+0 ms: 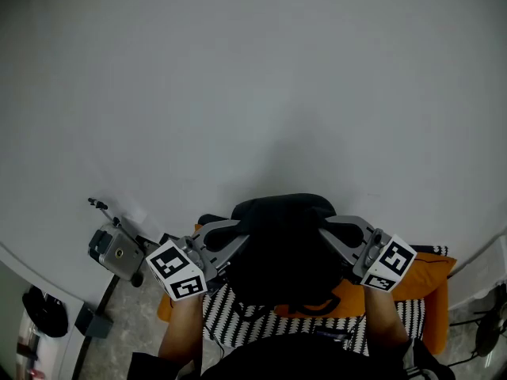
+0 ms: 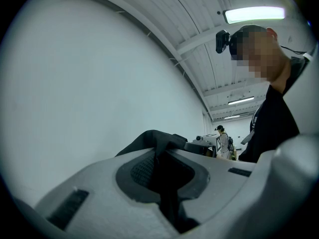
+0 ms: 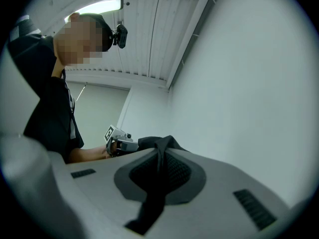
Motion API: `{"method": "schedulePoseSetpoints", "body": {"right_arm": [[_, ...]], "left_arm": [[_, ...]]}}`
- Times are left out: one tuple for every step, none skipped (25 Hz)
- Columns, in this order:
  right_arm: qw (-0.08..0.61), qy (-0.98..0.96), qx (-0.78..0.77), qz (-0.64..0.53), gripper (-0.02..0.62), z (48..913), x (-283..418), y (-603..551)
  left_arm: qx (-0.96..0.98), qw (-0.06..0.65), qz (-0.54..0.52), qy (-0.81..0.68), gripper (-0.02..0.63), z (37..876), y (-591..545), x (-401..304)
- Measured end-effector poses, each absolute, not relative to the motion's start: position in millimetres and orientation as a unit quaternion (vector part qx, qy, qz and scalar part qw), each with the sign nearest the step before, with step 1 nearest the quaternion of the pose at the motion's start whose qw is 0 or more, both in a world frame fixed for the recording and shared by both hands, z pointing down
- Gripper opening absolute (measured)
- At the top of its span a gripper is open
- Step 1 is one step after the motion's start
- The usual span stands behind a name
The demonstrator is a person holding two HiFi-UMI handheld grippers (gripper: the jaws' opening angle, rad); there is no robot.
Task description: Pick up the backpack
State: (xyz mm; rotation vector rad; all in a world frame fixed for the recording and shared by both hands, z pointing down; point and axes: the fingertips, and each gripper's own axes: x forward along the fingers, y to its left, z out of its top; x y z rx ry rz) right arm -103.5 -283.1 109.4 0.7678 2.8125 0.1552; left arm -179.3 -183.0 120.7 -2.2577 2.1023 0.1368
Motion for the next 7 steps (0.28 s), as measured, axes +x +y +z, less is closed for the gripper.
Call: {"method": "schedulePoseSetpoints", "body": {"right_arm": [[0.111, 0.957, 0.262, 0.052, 0.028, 110.0, -102.2, -283.5], [0.111, 0.957, 0.262, 0.052, 0.028, 110.7, -100.7, -284.1], [0.110, 0.957, 0.263, 0.051, 0.028, 111.6, -99.4, -284.7], [0.110, 0.957, 0.264, 0.051, 0.028, 112.4, -98.6, -285.2], [0.110, 0.957, 0.264, 0.050, 0.028, 113.2, -98.4, -285.5], [0.110, 0.957, 0.265, 0.049, 0.028, 113.8, -98.4, -285.7], [0.110, 0.957, 0.266, 0.049, 0.028, 114.4, -98.5, -285.9]], "left_arm": [[-0.730, 0.027, 0.044, 0.681, 0.038, 121.2, -183.5, -177.9], [-0.730, 0.027, 0.044, 0.682, 0.038, 122.0, -184.2, -176.3], [-0.730, 0.027, 0.044, 0.682, 0.038, 122.8, -184.9, -174.9], [-0.729, 0.026, 0.043, 0.683, 0.038, 123.6, -185.4, -174.2], [-0.728, 0.026, 0.043, 0.683, 0.038, 124.3, -185.7, -174.1], [-0.728, 0.026, 0.043, 0.684, 0.038, 124.9, -185.7, -174.4], [-0.727, 0.026, 0.044, 0.685, 0.038, 125.3, -185.7, -174.8]]}}
